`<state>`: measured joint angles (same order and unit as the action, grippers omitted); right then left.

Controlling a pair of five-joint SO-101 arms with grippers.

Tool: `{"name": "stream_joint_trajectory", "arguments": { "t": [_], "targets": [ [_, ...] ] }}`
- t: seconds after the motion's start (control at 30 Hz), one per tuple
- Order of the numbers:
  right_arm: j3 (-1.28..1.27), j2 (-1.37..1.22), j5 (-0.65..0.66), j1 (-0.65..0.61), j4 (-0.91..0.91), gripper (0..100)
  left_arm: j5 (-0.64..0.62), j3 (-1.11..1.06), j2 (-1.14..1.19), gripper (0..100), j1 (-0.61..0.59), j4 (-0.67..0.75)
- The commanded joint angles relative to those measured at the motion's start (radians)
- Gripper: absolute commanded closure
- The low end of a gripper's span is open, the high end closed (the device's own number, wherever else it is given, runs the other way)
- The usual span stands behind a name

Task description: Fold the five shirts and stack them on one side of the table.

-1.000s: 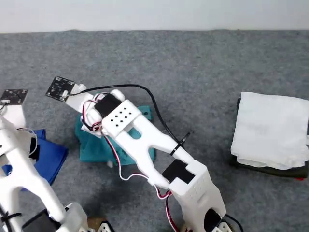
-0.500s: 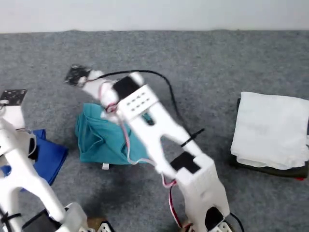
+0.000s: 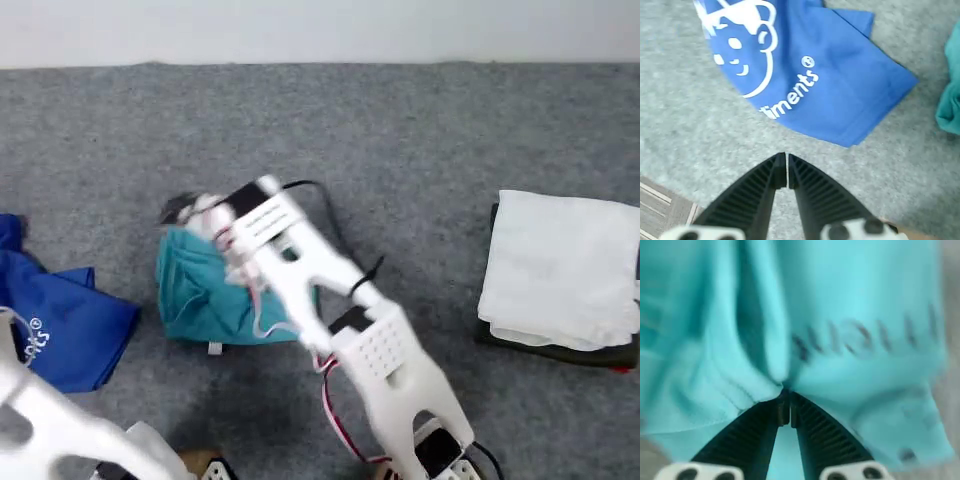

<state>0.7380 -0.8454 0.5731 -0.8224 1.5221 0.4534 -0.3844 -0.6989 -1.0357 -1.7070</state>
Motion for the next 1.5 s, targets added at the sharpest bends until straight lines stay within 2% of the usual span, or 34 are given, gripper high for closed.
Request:
{"name": "stream_joint_trajectory", "arguments": {
  "t": [0.0,0.13,0.27,0.43,0.53,0.73,0.87,1.03,1.2,1.4,1.47],
  "targets": [
    [0.118,0.015,0.002,-0.145,0.047,98.8,-0.002,0.027,-0.041,98,-0.051,-0.011],
    [0.307,0.030,0.000,-0.191,0.163,98.8,0.000,0.027,-0.040,98,-0.124,-0.005],
    [0.479,0.022,0.000,-0.134,0.269,98.8,0.046,0.025,-0.040,98,-0.172,-0.005],
    [0.493,0.016,0.000,0.002,0.271,98.3,0.051,0.025,-0.040,98,-0.229,-0.005],
    [0.451,-0.004,-0.003,0.021,0.271,98.6,0.084,0.025,-0.040,98,-0.258,-0.006],
    [0.442,-0.061,-0.100,-0.117,0.249,98.8,0.087,0.025,-0.041,98,-0.264,-0.011],
    [0.442,-0.108,-0.124,-0.223,0.216,98.8,0.089,0.024,-0.040,98,-0.334,-0.009],
    [0.442,-0.193,-0.141,-0.263,0.107,98.8,0.107,-0.039,-0.041,98,-0.373,-0.005],
    [0.471,-0.209,-0.140,-0.203,0.070,98.4,0.117,-0.071,-0.048,98,-0.373,-0.008],
    [0.663,-0.150,-0.140,-0.110,0.268,98.3,0.117,-0.073,-0.048,98,-0.367,-0.008],
    [0.680,-0.128,-0.141,-0.062,0.277,98.3,0.115,-0.073,-0.048,98,-0.367,-0.008]
  ]
}}
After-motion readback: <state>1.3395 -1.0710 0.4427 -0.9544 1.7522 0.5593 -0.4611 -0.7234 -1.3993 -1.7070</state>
